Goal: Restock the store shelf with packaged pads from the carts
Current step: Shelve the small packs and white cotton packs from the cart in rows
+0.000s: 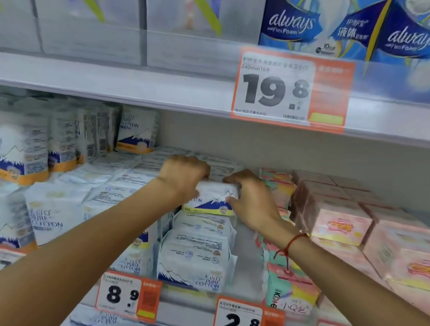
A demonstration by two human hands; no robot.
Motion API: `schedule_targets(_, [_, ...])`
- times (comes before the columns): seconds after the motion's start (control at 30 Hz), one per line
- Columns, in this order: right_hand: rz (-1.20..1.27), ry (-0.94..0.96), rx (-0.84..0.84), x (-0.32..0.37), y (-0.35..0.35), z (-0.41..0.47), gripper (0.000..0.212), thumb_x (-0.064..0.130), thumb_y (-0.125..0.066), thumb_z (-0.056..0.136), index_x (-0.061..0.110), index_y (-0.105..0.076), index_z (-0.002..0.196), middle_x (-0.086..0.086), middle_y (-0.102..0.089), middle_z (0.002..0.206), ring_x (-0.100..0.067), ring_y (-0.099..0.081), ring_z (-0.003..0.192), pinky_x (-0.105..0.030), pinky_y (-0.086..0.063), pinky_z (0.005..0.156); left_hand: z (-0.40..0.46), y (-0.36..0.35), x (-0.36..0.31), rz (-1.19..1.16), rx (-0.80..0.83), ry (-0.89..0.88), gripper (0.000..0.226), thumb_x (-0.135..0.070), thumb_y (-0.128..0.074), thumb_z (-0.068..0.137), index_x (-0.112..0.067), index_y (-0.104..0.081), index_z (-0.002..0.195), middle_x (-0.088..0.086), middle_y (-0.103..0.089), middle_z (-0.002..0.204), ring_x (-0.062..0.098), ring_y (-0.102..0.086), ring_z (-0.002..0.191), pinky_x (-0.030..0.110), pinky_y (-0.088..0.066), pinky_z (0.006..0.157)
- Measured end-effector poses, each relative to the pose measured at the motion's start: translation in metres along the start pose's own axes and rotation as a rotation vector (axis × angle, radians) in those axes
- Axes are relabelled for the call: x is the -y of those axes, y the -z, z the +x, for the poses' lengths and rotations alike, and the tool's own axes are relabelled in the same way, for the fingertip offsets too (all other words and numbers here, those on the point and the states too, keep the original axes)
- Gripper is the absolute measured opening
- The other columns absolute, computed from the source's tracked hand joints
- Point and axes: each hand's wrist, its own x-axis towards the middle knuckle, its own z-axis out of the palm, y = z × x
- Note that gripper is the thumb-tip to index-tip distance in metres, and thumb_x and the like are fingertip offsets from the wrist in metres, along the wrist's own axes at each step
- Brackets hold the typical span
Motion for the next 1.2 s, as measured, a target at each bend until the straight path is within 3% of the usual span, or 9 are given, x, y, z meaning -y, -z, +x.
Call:
schedule_targets(0.13, [-0.090, -0.050, 0.099, -0.001, -0.008, 0.002, 0.046, 0.013, -0.064, 0.084, 0.017, -0.049, 0.127, -0.008, -0.047, 0.129, -0.028, -0.056, 0.112, -0.032, -0.048, 0.085, 0.007, -0.007, -0.004, -0.003, 0.036, 0.002, 0.040, -0.028, -0.062, 0.090, -0.027, -0.054, 0.129, 0.002, -0.059, 0.125, 0.023, -0.057, 0.112, 0.031, -0.044, 0.090])
schedule_targets(0.3, [0.288, -0.392, 0.368, -0.006, 0.004, 0.026, 0.097, 0.011, -0.079, 0.071, 0.009, -0.018, 0.147, -0.009, -0.028, 0.147, -0.026, -0.031, 0.136, -0.029, -0.035, 0.105, 0.020, -0.011, -0.001, 0.029, 0.129, -0.046, 0.057, -0.022, -0.066, 0.085, -0.021, -0.042, 0.137, 0.003, -0.049, 0.137, 0.023, -0.049, 0.122, 0.035, -0.041, 0.099])
schedule_targets(0.43, [0.371, -0.554, 0.629, -0.002, 0.003, 0.030, 0.061, 0.007, -0.069, 0.081, 0.001, -0.042, 0.135, -0.010, -0.039, 0.148, -0.025, -0.036, 0.136, -0.028, -0.033, 0.105, 0.027, -0.021, -0.005, 0.038, 0.299, -0.074, 0.086, -0.035, -0.071, 0.081, -0.020, -0.019, 0.148, 0.005, -0.038, 0.145, 0.025, -0.044, 0.128, 0.037, -0.039, 0.102])
schedule_targets(0.67, [0.249, -0.319, 0.558, -0.007, -0.018, 0.037, 0.098, 0.004, -0.059, 0.089, 0.008, 0.019, 0.147, -0.008, 0.004, 0.160, -0.023, -0.010, 0.146, -0.023, -0.023, 0.111, 0.036, -0.027, 0.005, 0.010, 0.309, -0.102, 0.079, -0.032, -0.062, 0.089, -0.026, -0.013, 0.150, 0.004, -0.043, 0.145, 0.024, -0.052, 0.121, 0.037, -0.042, 0.103])
schedule_targets(0.77, [0.402, -0.362, 0.675, -0.011, -0.009, 0.039, 0.067, 0.003, -0.055, 0.090, 0.004, -0.020, 0.147, -0.006, -0.023, 0.154, -0.021, -0.023, 0.141, -0.025, -0.026, 0.107, 0.039, -0.034, 0.003, 0.050, 0.302, -0.102, 0.083, -0.030, -0.061, 0.088, -0.026, -0.008, 0.151, 0.005, -0.043, 0.143, 0.026, -0.046, 0.127, 0.039, -0.039, 0.105])
schedule_targets(0.83, [0.720, -0.484, 0.613, -0.016, -0.002, 0.047, 0.031, -0.001, -0.051, 0.084, 0.013, -0.055, 0.111, -0.009, -0.047, 0.137, -0.024, -0.046, 0.118, -0.027, -0.038, 0.088, 0.041, -0.035, 0.002, 0.055, 0.298, -0.111, 0.082, -0.031, -0.062, 0.087, -0.025, -0.011, 0.151, 0.005, -0.048, 0.139, 0.025, -0.050, 0.122, 0.038, -0.043, 0.101])
schedule_targets(0.97, [1.210, -0.730, 0.260, -0.020, -0.008, 0.064, 0.020, 0.010, -0.036, 0.084, 0.013, -0.043, 0.066, -0.006, -0.058, 0.063, -0.019, -0.054, 0.050, -0.014, -0.041, 0.044, 0.042, -0.035, 0.001, 0.041, 0.287, -0.096, 0.079, -0.029, -0.062, 0.087, -0.023, -0.016, 0.150, 0.006, -0.049, 0.137, 0.025, -0.050, 0.122, 0.037, -0.044, 0.099])
schedule_targets(1.03, [1.261, -0.755, 0.185, -0.019, -0.020, 0.068, 0.031, 0.019, -0.028, 0.091, 0.012, -0.050, 0.069, -0.007, -0.062, 0.058, -0.021, -0.060, 0.059, -0.021, -0.049, 0.060, 0.041, -0.035, 0.001, 0.040, 0.284, -0.091, 0.079, -0.029, -0.062, 0.087, -0.024, -0.015, 0.150, 0.006, -0.046, 0.140, 0.025, -0.048, 0.125, 0.037, -0.042, 0.100])
schedule_targets(1.2, [0.951, -0.751, 0.174, -0.027, -0.059, 0.085, 0.029, 0.046, -0.034, 0.080, 0.023, -0.052, 0.078, -0.013, -0.061, 0.115, -0.028, -0.057, 0.108, -0.038, -0.043, 0.102, 0.040, -0.035, 0.003, 0.054, 0.309, -0.064, 0.077, -0.029, -0.059, 0.090, -0.024, -0.012, 0.151, 0.006, -0.039, 0.146, 0.026, -0.044, 0.129, 0.035, -0.038, 0.102])
